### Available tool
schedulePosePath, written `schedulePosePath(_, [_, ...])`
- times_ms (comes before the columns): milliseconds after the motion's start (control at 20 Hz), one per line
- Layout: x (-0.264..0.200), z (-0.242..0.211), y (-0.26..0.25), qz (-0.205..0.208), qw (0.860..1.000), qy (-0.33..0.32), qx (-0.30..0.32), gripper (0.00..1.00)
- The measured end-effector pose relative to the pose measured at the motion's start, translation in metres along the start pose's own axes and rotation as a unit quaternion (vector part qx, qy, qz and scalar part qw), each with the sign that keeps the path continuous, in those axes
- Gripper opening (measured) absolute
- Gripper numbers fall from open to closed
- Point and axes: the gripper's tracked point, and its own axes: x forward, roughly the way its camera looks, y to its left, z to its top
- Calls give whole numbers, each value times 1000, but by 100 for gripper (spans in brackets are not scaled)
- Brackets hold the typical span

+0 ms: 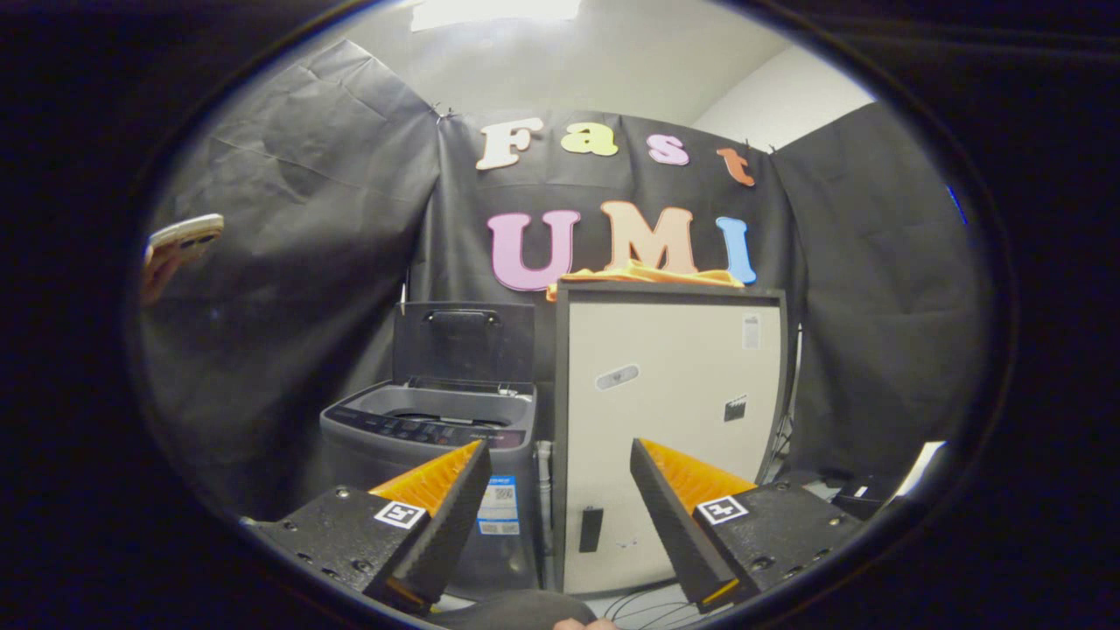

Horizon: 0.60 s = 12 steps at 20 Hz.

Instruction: Put the clothes into the washing machine and then close the washing machine lid.

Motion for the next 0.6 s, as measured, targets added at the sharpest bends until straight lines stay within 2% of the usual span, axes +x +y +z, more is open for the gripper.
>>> schedulePosePath(300, [25,28,-2,2,1000,-4,-5,97])
schedulePosePath(600, [55,67,-11,4,1000,-11,28,97])
